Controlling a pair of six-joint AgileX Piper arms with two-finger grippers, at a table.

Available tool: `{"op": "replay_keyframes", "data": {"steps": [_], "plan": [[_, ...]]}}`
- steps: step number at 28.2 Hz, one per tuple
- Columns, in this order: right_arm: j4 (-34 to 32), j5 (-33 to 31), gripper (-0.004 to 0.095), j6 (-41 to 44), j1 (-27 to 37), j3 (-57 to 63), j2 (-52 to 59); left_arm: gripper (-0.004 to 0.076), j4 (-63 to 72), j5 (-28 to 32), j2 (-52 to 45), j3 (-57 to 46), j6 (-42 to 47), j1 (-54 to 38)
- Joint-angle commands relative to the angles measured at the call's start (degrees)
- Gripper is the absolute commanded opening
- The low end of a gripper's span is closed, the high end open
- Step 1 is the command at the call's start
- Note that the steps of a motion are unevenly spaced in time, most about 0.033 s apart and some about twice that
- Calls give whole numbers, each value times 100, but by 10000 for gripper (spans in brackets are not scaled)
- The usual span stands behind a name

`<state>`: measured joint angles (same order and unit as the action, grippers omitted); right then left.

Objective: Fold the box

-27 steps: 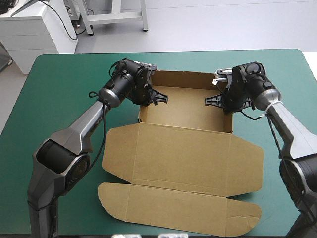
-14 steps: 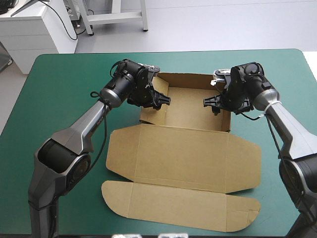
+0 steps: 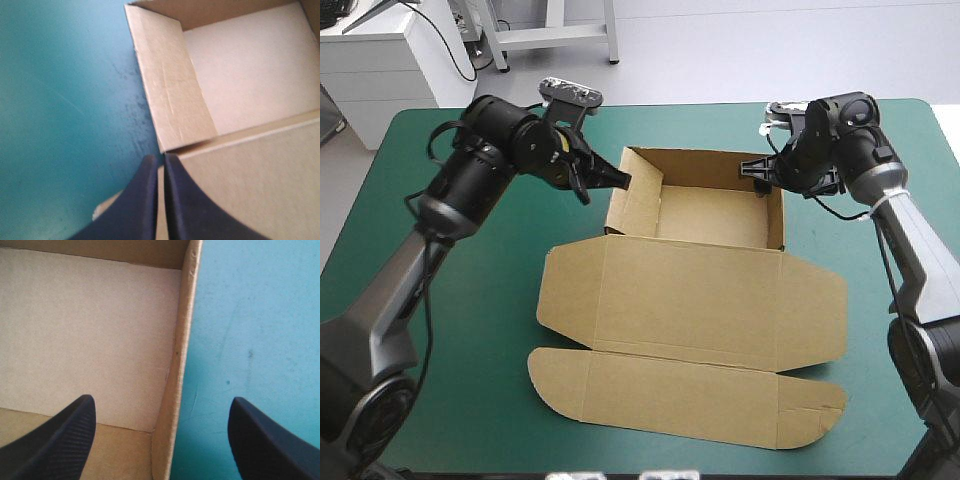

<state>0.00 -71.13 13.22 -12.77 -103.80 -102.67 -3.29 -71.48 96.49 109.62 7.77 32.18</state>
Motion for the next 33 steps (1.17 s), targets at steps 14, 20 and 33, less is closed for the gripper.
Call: {"op": "replay_keyframes", "data": {"steps": [14,20,33], "plan": [[-216,193,682,-70,30,-119,-602,-8,-625,824,-4052,-4335,358,221],[-113,127,674,-70,30,-119,-893,-8,-646,1101,-5131,-5051,318,221],[0,-23,-21,-338,123,-119,-993,-8,-909,1294,-6553,-6352,205,221]]}}
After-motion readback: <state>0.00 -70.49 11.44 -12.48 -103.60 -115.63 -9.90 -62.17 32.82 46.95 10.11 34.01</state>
